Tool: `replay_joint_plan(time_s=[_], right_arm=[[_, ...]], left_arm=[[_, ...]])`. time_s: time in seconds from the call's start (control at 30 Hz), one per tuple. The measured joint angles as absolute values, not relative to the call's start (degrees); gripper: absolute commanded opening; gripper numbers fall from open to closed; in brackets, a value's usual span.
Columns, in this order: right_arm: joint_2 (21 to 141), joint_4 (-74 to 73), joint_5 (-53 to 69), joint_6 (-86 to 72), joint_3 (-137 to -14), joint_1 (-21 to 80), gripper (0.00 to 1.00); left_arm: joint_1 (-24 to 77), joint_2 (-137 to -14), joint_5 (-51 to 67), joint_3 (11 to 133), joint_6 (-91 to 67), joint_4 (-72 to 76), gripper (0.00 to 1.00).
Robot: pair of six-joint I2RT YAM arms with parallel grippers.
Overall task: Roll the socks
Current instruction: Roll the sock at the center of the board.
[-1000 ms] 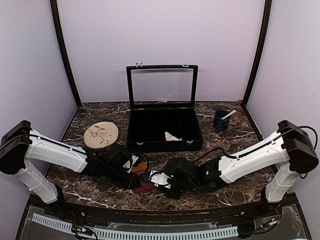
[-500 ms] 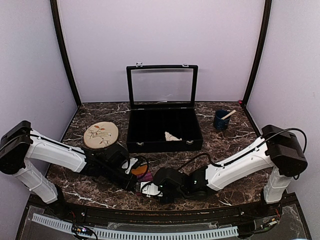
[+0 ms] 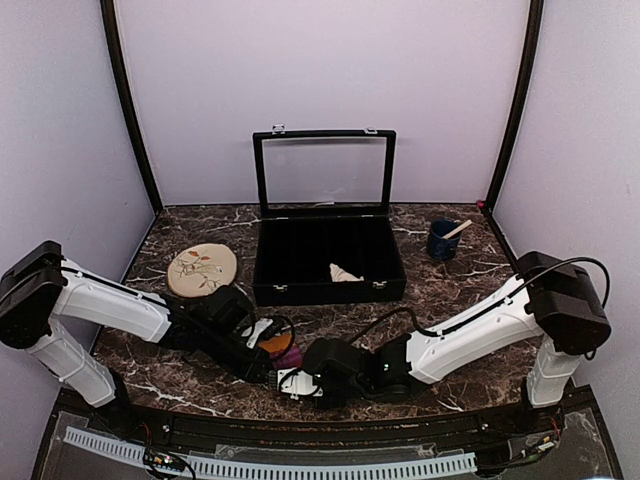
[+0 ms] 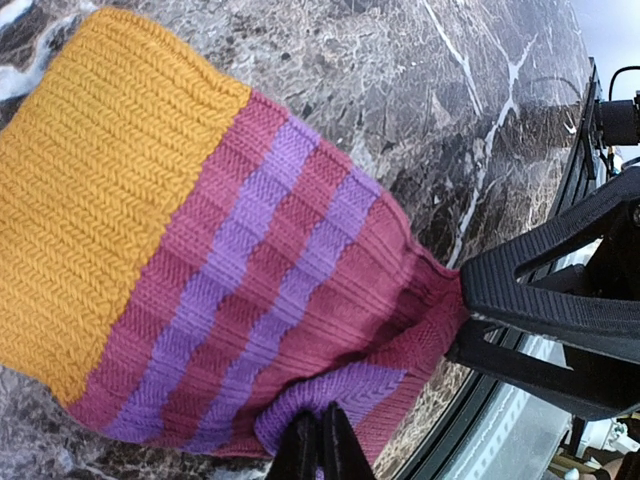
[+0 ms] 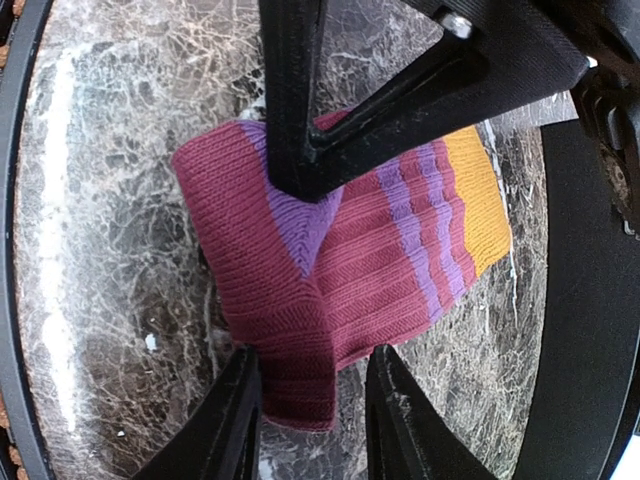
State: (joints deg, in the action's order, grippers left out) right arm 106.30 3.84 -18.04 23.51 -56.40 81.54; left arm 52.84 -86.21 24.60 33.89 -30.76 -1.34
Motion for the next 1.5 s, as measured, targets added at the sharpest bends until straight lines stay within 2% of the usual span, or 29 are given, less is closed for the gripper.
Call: replay_joint_plan(time_s=[0.97, 1.5], right_arm=[[109.3, 4.8, -18.2, 23.5, -57.3, 83.2, 0.34], [110.4, -3.9, -18.0, 23.5, -62.2, 81.0, 0.34]], left_arm=[[51.3, -88.0, 29.6, 35.0, -29.2, -2.8, 0.05], [50.1, -86.7, 29.6, 33.8, -29.1, -2.8, 0.06]])
